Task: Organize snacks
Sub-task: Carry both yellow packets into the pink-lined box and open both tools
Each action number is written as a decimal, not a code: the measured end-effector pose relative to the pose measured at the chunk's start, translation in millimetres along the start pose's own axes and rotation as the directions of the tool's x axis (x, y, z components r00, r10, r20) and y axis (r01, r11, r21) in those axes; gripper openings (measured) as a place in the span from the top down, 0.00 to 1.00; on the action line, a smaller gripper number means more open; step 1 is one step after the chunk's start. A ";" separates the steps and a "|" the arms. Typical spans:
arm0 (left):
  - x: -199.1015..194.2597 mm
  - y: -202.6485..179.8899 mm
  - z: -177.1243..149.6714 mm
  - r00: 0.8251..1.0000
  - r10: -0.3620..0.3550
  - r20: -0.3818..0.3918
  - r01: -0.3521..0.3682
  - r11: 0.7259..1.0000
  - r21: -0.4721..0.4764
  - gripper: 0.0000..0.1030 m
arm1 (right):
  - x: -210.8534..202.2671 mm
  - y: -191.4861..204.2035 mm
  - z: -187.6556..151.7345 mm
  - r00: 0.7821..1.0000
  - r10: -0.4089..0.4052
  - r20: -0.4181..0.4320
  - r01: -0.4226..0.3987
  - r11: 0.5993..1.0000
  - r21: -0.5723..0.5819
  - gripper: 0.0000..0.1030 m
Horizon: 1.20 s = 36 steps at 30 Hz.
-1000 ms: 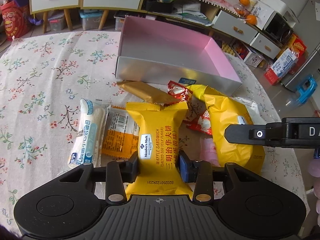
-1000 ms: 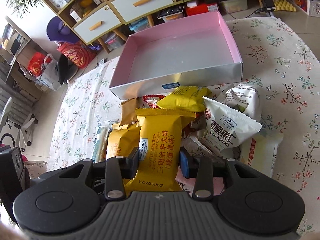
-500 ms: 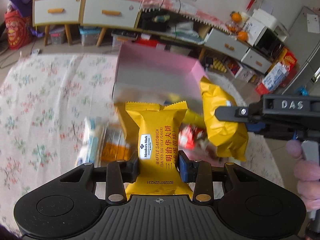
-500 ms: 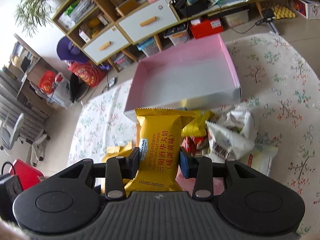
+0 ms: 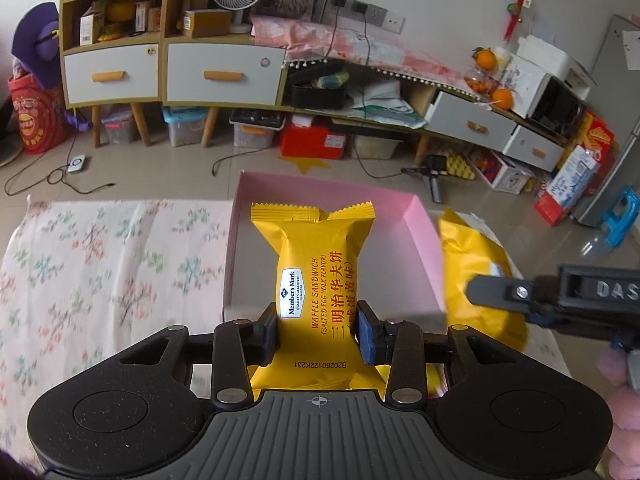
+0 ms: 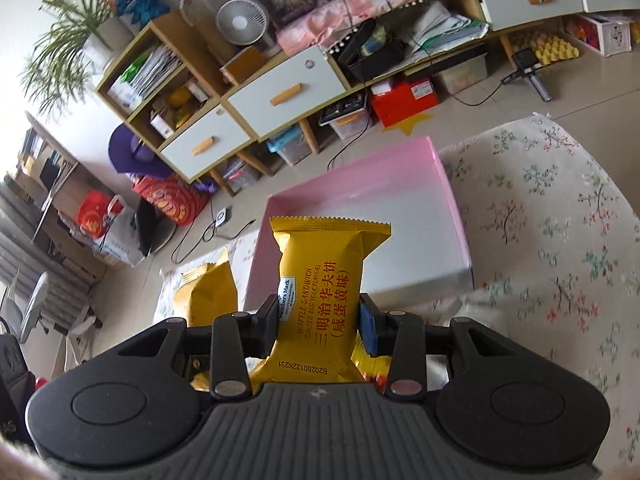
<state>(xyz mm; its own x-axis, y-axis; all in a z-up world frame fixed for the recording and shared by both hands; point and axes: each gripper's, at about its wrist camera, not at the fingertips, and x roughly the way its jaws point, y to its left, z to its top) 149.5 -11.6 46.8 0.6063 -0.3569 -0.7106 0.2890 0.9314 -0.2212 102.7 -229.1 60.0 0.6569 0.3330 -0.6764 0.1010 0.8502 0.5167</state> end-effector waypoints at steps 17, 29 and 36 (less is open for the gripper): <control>93.5 15.8 7.1 0.990 0.132 0.045 -0.134 0.990 0.045 0.65 | 56.1 -13.4 22.5 0.995 -0.076 0.071 0.083 0.991 -0.107 0.64; 86.5 30.2 -10.7 0.978 0.206 -0.027 -0.202 0.974 0.101 0.65 | 79.9 -8.3 14.1 0.996 -0.092 0.010 0.093 0.980 -0.177 0.65; 77.6 56.6 -13.1 0.974 0.222 -0.052 -0.220 0.974 0.046 0.65 | 82.7 0.3 12.2 0.997 -0.072 0.025 0.075 0.976 -0.204 0.65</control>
<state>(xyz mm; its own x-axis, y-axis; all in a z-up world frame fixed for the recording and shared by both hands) 203.2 14.3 -29.6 0.6163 -0.1370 -0.7755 0.1826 0.9828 -0.0285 166.2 -206.3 10.6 0.6663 0.2610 -0.6985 -0.0047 0.9382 0.3461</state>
